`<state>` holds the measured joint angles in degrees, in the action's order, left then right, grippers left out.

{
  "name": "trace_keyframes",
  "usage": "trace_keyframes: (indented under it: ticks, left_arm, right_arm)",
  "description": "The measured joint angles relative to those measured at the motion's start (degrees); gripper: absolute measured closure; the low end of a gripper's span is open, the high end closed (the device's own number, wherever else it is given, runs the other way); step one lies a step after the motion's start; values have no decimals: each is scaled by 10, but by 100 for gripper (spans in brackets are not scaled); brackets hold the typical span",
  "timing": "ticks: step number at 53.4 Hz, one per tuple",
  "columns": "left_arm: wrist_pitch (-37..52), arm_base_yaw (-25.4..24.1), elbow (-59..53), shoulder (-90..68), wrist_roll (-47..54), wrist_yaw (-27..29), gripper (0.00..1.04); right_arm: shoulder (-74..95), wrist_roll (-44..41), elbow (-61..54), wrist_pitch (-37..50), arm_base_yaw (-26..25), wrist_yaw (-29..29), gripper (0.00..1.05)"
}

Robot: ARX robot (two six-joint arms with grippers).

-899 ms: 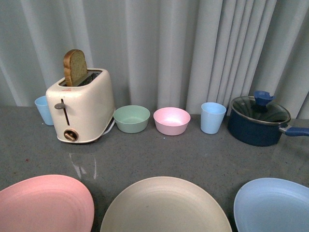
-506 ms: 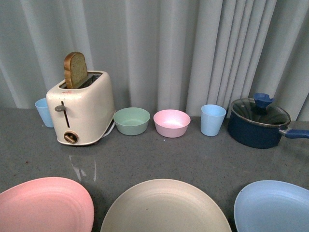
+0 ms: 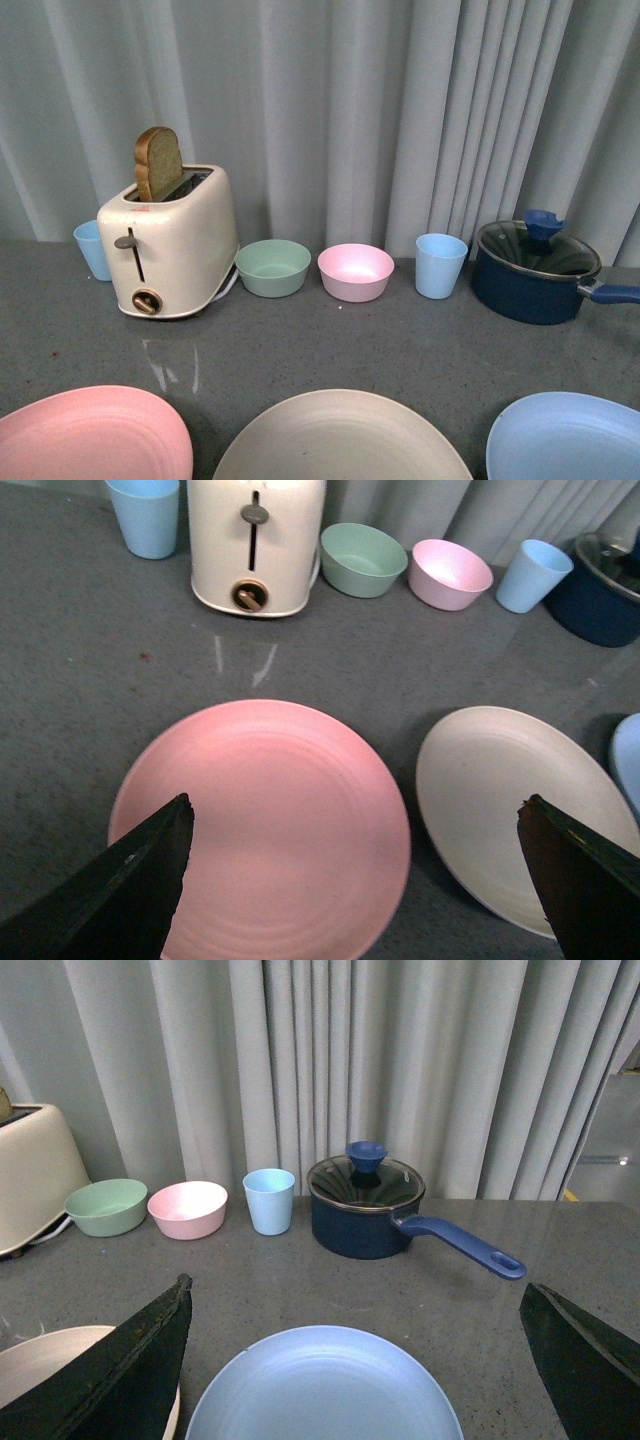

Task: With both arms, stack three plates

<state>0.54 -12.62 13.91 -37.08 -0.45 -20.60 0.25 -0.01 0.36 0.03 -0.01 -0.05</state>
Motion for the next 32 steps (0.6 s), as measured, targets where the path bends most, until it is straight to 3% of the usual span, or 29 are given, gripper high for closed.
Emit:
trace_keyframes:
  ticks: [18, 32]
  left_arm:
    - [75, -77, 113, -331, 156, 43, 7]
    - [56, -83, 181, -478, 231, 53, 7]
  right_arm:
    - [0, 0, 0, 0, 0, 0, 7]
    - [0, 0, 0, 0, 0, 0, 7]
